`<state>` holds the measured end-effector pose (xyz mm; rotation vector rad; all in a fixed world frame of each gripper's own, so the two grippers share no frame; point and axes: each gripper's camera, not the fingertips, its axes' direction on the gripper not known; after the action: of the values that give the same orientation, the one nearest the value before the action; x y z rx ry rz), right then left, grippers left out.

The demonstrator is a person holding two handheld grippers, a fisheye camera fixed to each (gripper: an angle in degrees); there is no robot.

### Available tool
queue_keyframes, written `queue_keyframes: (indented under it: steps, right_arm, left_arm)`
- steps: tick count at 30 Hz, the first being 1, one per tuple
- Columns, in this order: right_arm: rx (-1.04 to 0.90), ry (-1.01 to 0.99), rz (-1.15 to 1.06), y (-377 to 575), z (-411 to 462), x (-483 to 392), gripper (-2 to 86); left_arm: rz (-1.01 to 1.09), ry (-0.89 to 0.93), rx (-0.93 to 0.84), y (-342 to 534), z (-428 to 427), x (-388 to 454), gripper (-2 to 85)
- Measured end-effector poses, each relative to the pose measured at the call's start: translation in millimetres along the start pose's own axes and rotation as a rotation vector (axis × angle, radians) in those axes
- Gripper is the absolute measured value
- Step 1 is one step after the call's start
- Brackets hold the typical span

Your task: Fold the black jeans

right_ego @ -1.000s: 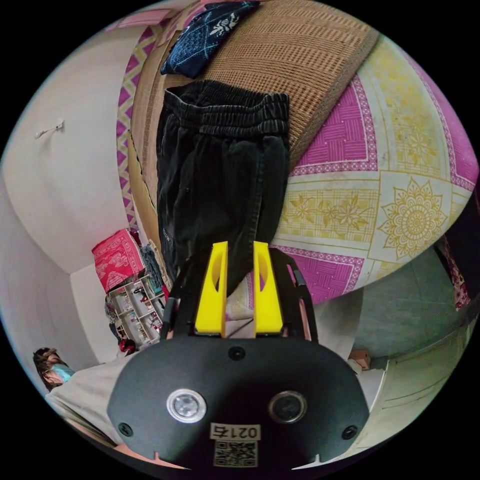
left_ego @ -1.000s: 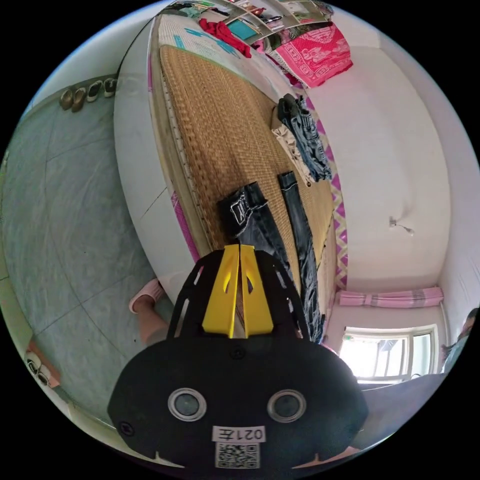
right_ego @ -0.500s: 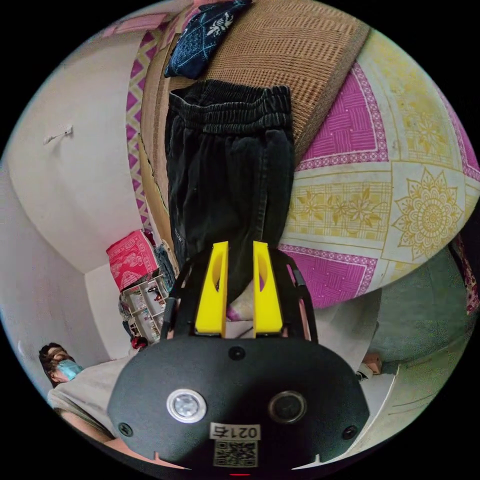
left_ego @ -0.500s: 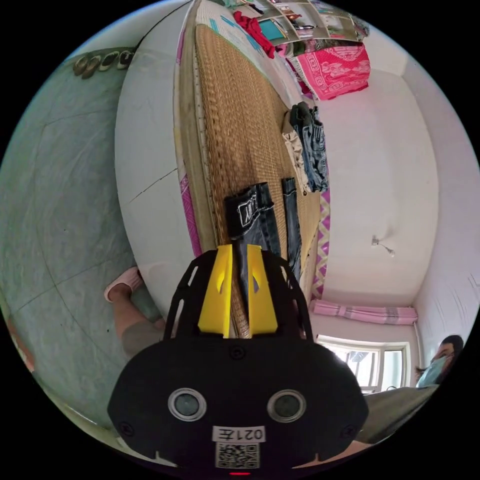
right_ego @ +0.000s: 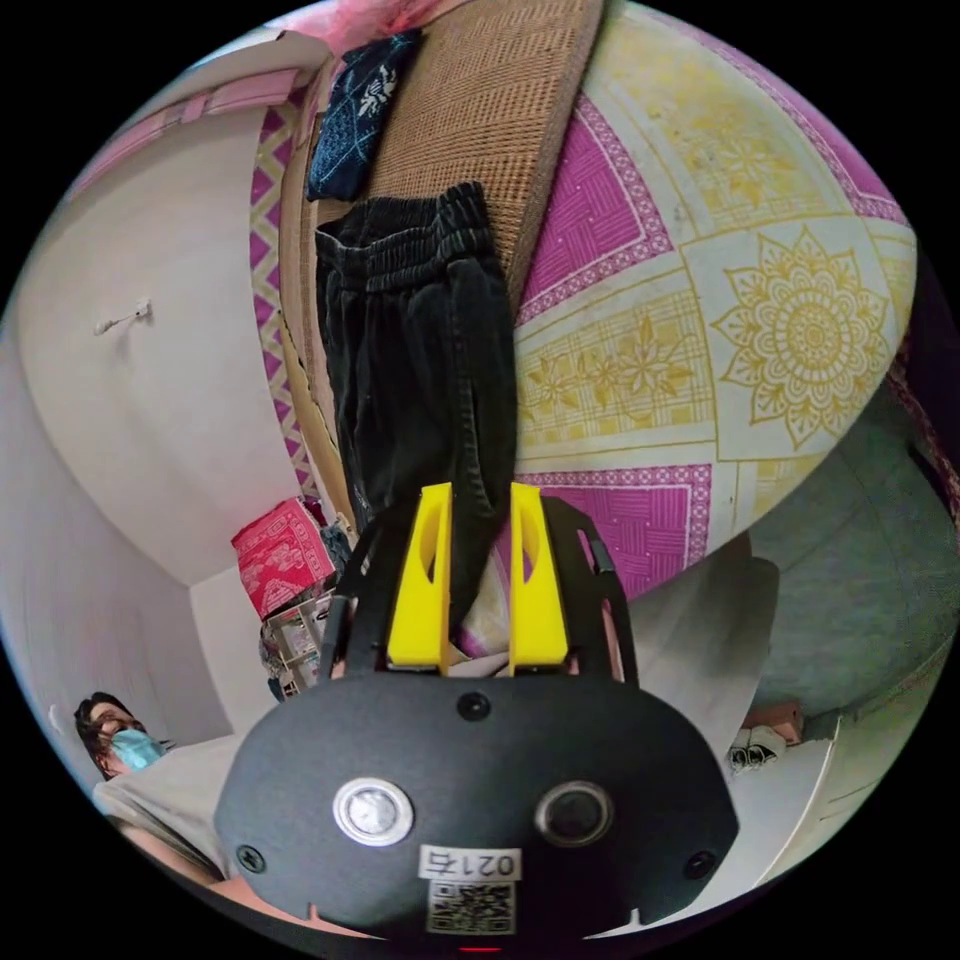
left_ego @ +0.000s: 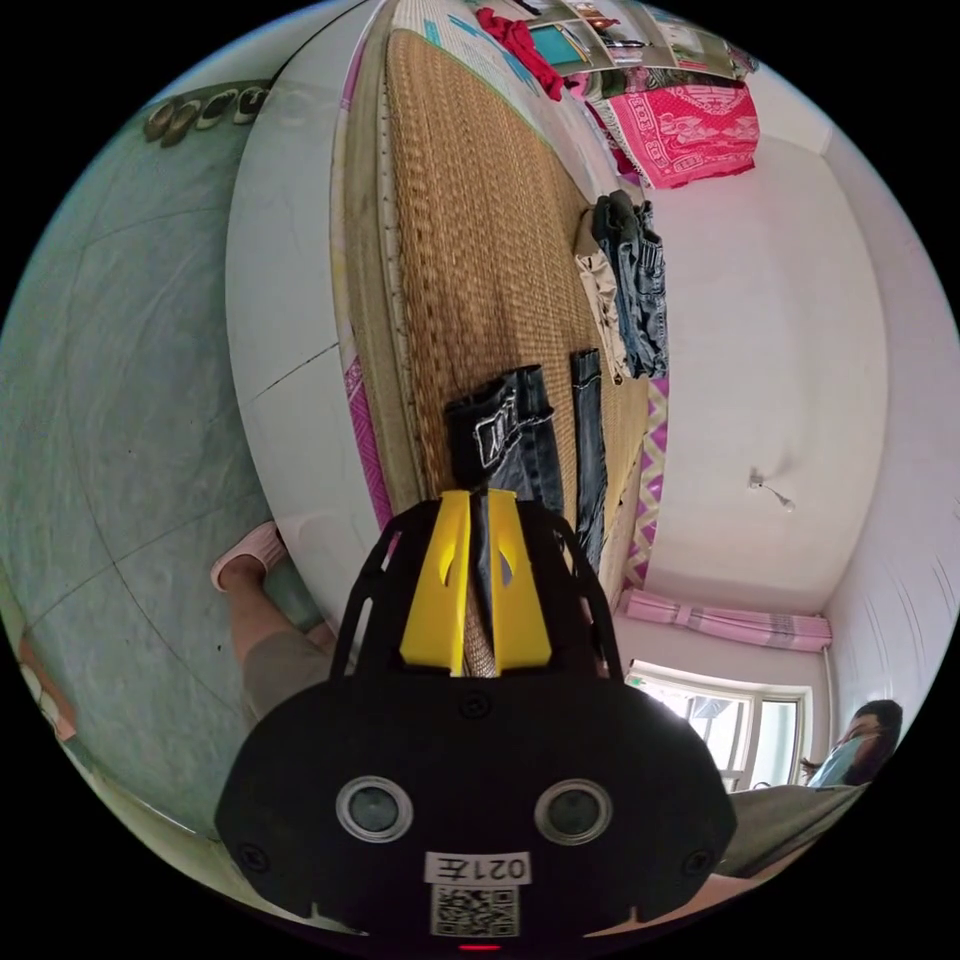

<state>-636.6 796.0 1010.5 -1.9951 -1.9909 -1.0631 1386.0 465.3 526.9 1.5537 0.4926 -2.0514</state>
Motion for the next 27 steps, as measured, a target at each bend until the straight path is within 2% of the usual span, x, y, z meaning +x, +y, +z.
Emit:
queue_keyframes:
  steps: [8, 12, 15, 20, 24, 27]
  right_arm:
    - [0.009, -0.044, -0.004, -22, 24, -13, 4.3]
    - [0.008, -0.021, -0.039, -26, 20, -37, 1.9]
    - [0.003, -0.076, -0.061, -32, 15, -60, 1.2]
    - [0.000, -0.172, -0.138, -47, 11, -112, 0.8]
    - [0.014, -0.261, -0.189, -74, 16, -165, 0.7]
    - [0.018, -0.307, -0.224, -102, 28, -207, 0.8]
  left_arm:
    - [0.001, -0.040, -0.014, -11, 65, -19, -0.9]
    - [0.024, -0.073, -0.028, -16, 88, -20, -1.0]
    - [0.083, -0.103, -0.071, -25, 107, -11, -1.0]
    - [0.170, -0.170, -0.170, -54, 150, 37, -1.0]
    - [0.130, -0.167, -0.217, -85, 189, 86, -1.0]
    - [0.107, -0.236, -0.289, -125, 240, 135, -1.0]
